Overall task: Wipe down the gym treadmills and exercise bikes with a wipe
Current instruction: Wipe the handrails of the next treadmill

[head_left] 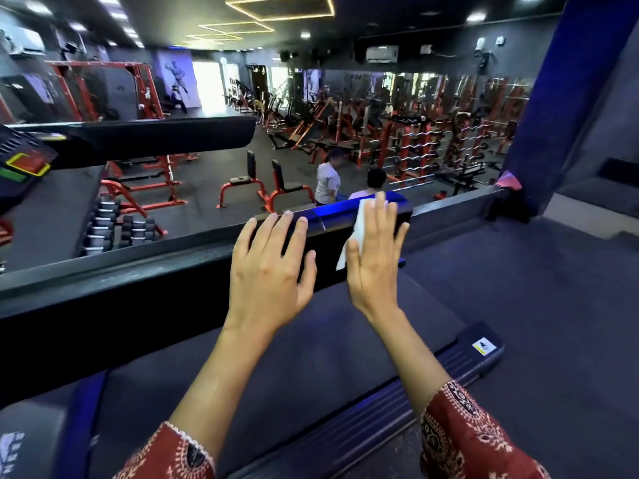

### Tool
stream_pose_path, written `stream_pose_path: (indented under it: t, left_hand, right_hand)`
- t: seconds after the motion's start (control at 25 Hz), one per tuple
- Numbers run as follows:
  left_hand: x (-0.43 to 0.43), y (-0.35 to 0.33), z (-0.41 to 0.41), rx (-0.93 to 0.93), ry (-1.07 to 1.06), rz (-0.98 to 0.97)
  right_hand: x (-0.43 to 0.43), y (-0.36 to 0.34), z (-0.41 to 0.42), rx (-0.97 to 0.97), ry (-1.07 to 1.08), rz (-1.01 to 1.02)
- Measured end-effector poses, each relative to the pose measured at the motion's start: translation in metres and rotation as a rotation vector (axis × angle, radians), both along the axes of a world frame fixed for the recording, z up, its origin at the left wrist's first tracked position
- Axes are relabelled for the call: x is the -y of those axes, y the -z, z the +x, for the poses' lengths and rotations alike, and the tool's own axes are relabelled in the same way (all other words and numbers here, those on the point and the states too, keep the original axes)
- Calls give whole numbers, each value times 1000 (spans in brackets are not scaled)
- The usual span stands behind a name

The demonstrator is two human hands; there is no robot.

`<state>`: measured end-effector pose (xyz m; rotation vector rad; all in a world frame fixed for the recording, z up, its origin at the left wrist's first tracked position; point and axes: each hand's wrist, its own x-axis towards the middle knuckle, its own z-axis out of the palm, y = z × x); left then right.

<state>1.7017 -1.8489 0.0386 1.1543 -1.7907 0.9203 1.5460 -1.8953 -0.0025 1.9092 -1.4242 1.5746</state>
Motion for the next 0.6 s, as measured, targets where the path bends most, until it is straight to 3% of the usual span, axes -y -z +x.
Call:
stream_pose_path:
  t: [0.08,0.2,0.32,0.48,0.6]
  left_hand:
    - [6,0,-14,-8,-10,6]
    - [15,-4,-33,-30,-30,34]
    - [22,-6,-49,-47,-37,42]
    - [32,-10,-68,-53,-29,74]
    - [36,-13,-83,-71,-23,96]
  right_hand:
    - [4,-8,-10,7,-29,-14]
    - [17,-20,-32,-257,-37,-141]
    - [29,-28,-53,-177,8,-105]
    - [38,-27,-70,-295,-97,-201]
    - [46,-33,-82,-107,-287,-136]
